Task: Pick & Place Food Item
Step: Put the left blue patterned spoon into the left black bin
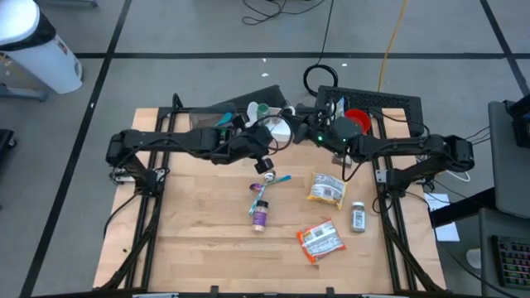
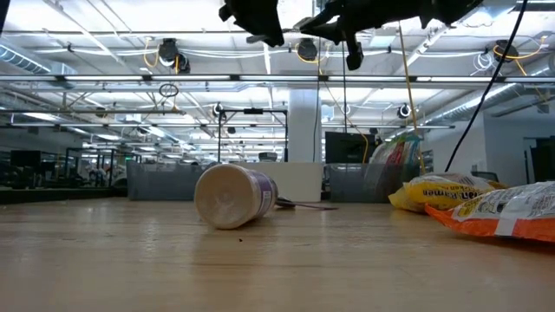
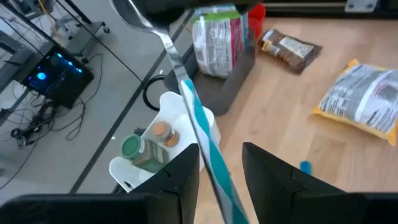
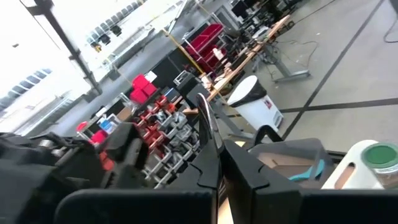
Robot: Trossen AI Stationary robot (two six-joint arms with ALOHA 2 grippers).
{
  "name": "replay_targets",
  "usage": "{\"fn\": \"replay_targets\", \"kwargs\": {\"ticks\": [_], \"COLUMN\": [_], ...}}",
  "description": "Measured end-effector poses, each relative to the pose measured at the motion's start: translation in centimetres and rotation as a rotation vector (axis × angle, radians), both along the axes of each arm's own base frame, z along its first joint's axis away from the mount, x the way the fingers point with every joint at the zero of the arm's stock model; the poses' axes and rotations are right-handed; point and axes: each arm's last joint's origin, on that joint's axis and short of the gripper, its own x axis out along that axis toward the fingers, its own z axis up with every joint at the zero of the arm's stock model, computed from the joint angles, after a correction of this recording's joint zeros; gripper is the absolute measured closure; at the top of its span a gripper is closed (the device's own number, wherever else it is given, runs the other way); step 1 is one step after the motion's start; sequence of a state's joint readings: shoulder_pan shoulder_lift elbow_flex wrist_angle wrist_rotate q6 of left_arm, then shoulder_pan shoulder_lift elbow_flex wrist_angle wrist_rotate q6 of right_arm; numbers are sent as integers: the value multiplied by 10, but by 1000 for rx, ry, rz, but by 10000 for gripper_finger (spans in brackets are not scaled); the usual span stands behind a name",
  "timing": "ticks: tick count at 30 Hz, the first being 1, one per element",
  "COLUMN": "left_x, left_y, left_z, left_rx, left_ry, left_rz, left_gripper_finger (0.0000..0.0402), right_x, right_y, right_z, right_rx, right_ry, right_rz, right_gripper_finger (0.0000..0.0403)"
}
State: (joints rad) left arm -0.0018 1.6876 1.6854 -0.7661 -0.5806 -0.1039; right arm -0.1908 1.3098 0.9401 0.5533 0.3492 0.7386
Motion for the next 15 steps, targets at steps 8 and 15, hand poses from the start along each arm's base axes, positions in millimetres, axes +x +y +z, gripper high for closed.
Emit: {"fn": "replay_targets", "kwargs": {"ticks": [8,15], "left_x": [-2,-3], "left_y": [2,2], "left_z": [1,2], "left_rx": [44,77], "left_ry": [8,17], "left_rz": [40,60], "left_gripper_finger": [275,275], "right_x": [0,0], "right_y": [2,2], "right_z": [1,2], "right_rx": [-13,-16], "right_ry": [2,-10], "right_rz": [-14,-21], "right_gripper_finger": [403,403]}}
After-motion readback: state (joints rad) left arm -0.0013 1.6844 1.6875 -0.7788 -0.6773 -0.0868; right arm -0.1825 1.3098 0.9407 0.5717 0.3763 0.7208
